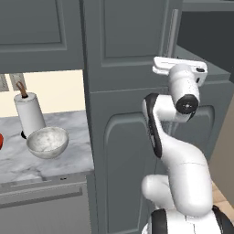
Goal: Open the cabinet. Pick the bowls from the counter and place them in the cabinet. Then close the cabinet.
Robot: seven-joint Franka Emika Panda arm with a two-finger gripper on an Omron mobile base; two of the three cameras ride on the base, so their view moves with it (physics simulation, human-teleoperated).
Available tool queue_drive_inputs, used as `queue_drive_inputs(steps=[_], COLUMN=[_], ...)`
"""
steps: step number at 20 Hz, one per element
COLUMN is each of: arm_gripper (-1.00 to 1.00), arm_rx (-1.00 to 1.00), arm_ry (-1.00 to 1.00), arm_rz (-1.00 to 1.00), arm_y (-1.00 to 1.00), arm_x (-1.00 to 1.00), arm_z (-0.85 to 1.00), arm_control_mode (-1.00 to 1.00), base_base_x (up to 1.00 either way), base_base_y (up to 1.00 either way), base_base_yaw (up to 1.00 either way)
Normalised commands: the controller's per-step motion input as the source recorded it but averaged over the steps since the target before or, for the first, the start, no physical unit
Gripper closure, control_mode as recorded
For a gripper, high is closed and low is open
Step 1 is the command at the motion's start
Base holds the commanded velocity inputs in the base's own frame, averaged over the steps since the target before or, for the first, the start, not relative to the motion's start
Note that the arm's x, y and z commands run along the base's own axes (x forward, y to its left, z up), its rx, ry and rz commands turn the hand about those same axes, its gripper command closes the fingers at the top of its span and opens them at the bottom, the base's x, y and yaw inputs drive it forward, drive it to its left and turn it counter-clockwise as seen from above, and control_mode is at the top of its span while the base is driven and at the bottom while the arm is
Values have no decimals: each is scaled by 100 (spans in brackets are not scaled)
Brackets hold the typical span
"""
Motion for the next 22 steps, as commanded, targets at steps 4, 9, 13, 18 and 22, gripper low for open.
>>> queue_drive_inputs(steps=[4, 9, 13, 18, 22], arm_gripper=[100, 100, 100, 100, 100], arm_rx=[45, 46, 44, 40, 31], arm_ry=[22, 18, 12, 2, -13], arm_rz=[-24, -25, -27, -25, -20], arm_y=[-100, -100, -100, -85, -42], arm_x=[-98, -100, -100, -100, -100], arm_z=[34, 42, 22, 6, -11], arm_control_mode=[-100, -100, -100, -100, -100], base_base_x=[0, 0, 0, 0, 0], base_base_y=[0, 0, 0, 0, 0], base_base_yaw=[0, 0, 0, 0, 0])
